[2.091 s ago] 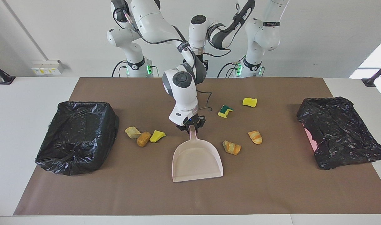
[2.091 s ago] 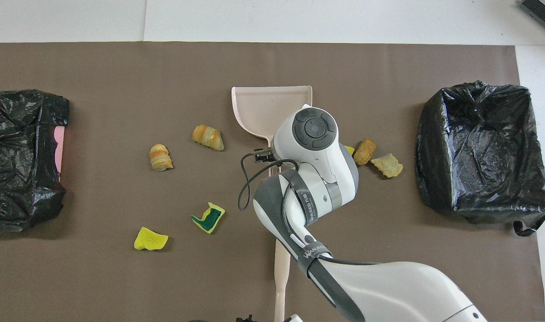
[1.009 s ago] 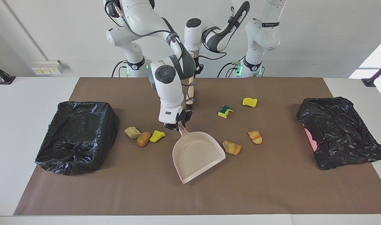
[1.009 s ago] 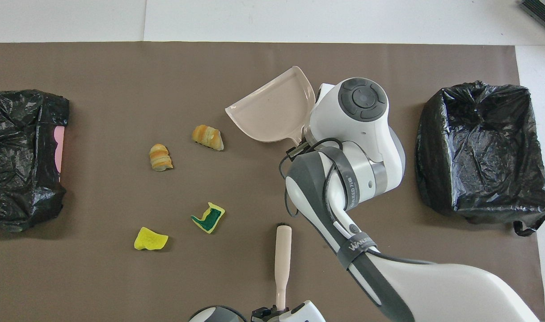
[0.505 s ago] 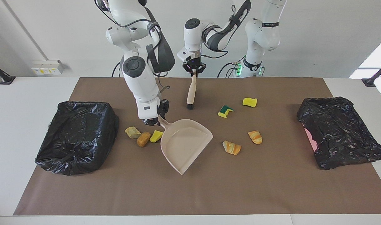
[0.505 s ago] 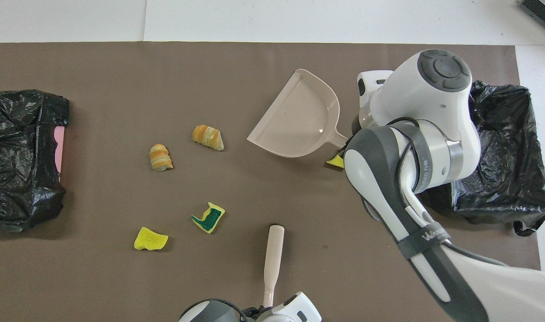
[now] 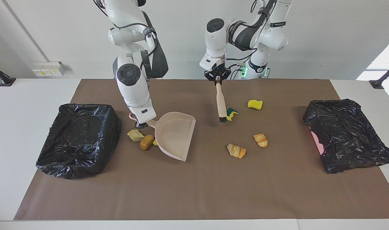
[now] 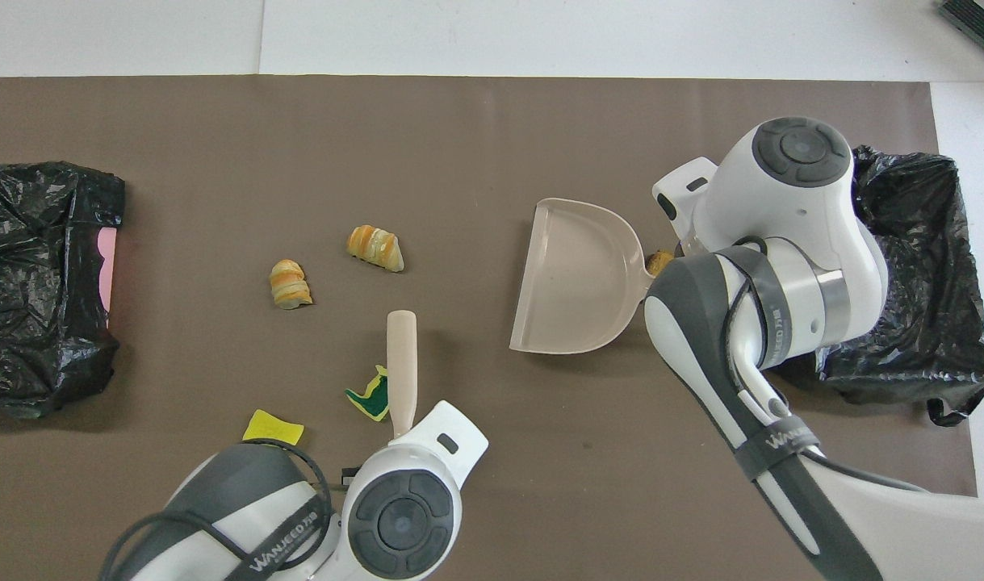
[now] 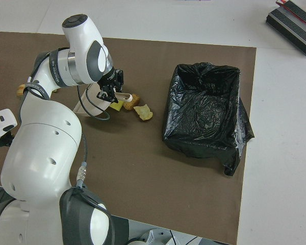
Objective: Sweep and dump trash in bin
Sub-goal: 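Lift the dustpan with the right gripper while the left gripper grasps the brush, then set the dustpan down with the right gripper while the left gripper positions the brush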
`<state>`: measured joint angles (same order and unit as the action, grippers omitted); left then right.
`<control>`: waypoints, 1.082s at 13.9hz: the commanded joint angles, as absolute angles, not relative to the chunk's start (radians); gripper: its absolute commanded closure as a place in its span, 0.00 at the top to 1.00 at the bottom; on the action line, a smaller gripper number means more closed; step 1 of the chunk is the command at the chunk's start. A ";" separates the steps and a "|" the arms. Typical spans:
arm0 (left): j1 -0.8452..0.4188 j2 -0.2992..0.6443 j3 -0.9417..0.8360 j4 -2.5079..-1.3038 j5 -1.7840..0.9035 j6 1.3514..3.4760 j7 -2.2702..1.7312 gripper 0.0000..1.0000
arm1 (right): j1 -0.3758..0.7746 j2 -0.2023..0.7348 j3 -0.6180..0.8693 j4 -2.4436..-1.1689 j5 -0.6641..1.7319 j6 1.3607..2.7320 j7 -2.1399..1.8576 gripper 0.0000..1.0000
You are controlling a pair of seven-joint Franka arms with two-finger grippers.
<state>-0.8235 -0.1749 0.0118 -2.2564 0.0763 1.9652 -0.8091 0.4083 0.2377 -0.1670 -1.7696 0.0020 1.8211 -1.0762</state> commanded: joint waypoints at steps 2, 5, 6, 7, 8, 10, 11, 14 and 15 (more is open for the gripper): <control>-0.672 -0.059 0.002 -2.117 0.115 1.950 -0.655 0.00 | 0.515 0.117 -0.164 -1.927 -0.031 1.861 -1.076 0.00; -0.553 -0.005 0.002 -2.063 0.187 1.963 -0.563 0.00 | 0.545 0.109 -0.161 -1.937 -0.031 1.896 -0.986 0.00; -0.508 0.011 -0.002 -2.051 0.210 1.991 -0.487 0.00 | 0.545 0.112 -0.161 -1.937 -0.029 1.928 -0.985 0.00; -0.470 0.035 0.002 -2.030 0.215 2.031 -0.363 0.00 | 0.546 0.121 -0.160 -1.939 -0.028 1.953 -0.982 0.00; -0.444 0.072 0.002 -2.001 0.238 2.051 -0.221 0.00 | 0.554 0.132 -0.158 -1.942 -0.028 1.959 -0.945 0.00; -0.411 0.124 0.002 -1.945 0.293 2.069 -0.030 0.00 | 0.598 0.156 -0.160 -1.950 -0.028 1.989 -0.869 0.00; -0.385 0.144 -0.002 -1.915 0.295 2.069 0.010 0.00 | 0.600 0.164 -0.158 -1.950 -0.028 2.005 -0.861 0.00; -0.362 0.215 0.002 -1.858 0.299 2.135 0.228 0.00 | 0.600 0.172 -0.158 -1.950 -0.028 2.011 -0.861 0.00; -0.333 0.239 -0.002 -1.844 0.299 2.158 0.317 0.00 | 0.609 0.195 -0.156 -1.951 -0.028 2.034 -0.859 0.00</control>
